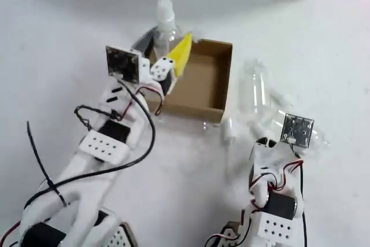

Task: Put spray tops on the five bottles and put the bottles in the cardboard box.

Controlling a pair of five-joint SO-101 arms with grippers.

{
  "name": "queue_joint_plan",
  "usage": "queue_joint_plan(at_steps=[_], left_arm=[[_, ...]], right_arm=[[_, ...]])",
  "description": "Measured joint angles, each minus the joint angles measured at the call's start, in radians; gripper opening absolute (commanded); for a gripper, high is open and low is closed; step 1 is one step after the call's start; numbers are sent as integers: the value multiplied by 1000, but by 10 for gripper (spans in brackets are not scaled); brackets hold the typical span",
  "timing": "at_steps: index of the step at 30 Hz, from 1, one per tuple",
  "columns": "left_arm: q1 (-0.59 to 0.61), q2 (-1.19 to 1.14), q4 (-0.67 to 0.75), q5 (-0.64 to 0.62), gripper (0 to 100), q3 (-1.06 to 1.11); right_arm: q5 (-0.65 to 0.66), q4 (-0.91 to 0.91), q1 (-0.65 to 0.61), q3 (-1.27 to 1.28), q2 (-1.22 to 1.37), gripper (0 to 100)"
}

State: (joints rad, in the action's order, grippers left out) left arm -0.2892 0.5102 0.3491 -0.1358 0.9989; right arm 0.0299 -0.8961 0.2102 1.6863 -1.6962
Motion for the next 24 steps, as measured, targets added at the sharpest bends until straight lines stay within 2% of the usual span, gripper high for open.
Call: queue_joint_plan(at_steps=[5,18,24], left_arm=[[-5,-37,124,0,20,71],[15,-161,152,0,20,66],[14,-238,261,0,20,60]], right_arm=[[0,0,0,0,0,15],[0,0,0,0,0,15],[0,0,0,0,0,15]])
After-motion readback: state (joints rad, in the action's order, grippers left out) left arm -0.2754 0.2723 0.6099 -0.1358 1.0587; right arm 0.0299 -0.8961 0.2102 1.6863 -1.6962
